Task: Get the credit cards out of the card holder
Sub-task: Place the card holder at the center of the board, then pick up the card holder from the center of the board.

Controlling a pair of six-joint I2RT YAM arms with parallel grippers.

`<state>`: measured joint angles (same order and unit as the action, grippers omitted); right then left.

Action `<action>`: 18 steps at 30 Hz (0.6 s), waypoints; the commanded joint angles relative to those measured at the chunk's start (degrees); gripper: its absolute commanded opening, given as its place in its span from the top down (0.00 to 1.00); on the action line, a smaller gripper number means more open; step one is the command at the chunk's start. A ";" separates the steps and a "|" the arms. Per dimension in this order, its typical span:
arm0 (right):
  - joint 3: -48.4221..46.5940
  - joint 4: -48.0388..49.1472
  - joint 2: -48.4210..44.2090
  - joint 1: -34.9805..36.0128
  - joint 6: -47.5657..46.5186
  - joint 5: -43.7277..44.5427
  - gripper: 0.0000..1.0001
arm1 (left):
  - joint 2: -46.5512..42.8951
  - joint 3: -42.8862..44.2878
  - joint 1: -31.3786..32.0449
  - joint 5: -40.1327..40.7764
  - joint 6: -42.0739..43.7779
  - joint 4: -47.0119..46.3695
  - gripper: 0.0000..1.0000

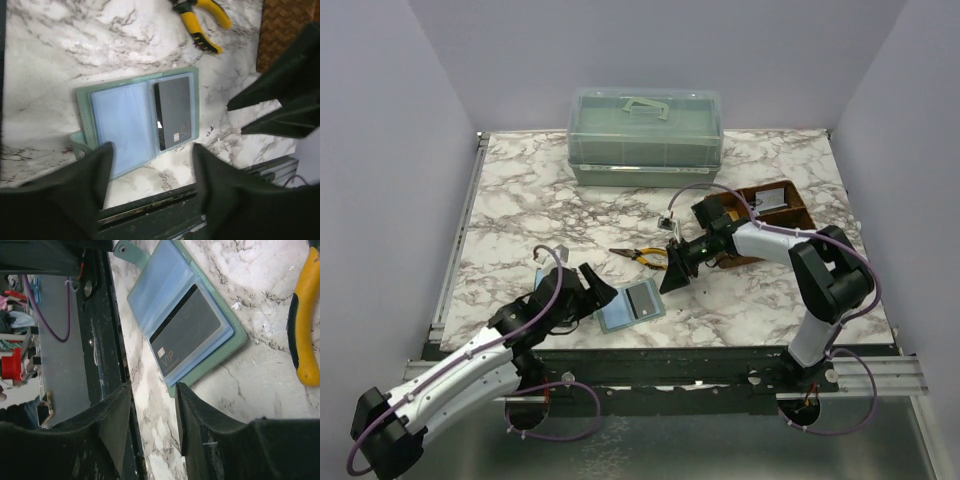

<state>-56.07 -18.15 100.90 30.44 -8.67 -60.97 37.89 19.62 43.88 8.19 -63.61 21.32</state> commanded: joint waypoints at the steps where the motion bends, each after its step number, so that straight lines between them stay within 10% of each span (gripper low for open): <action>1: -1.31 6.96 0.69 2.56 12.14 6.13 0.54 | -7.00 5.03 -0.22 4.96 2.67 9.38 0.10; 7: -1.36 10.13 1.63 4.80 21.12 12.37 0.55 | -17.17 1.89 -0.37 -0.23 2.70 0.87 0.01; 18: -2.01 10.03 4.71 6.04 24.63 14.59 0.73 | -12.66 -11.69 -0.28 -10.84 -3.84 -25.52 0.27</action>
<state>-56.36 -8.64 103.70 35.22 14.59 -48.56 22.00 8.56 43.77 0.80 -65.65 5.37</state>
